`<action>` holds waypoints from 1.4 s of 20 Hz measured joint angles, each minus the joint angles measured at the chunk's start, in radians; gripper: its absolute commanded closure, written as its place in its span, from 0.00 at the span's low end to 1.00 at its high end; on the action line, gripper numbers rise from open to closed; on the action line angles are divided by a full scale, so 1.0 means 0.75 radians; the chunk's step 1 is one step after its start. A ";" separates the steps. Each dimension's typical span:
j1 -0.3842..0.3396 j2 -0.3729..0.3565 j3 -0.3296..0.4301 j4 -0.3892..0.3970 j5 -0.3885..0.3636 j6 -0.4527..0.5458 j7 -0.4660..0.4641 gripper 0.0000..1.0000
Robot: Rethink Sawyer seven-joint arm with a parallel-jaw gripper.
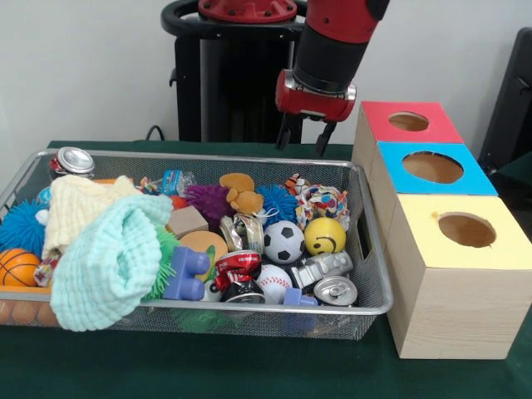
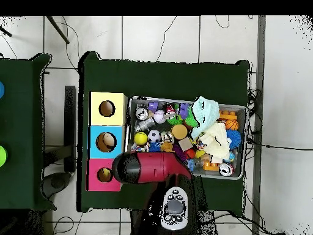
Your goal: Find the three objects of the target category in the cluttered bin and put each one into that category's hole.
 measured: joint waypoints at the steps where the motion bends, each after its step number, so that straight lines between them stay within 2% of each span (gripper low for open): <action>1: -0.003 0.006 0.000 -0.001 0.000 0.000 0.000 0.00; 13: -0.029 0.106 0.002 -0.006 0.000 -0.017 0.000 0.00; 28: -0.029 0.190 0.003 -0.011 0.001 -0.123 0.000 0.00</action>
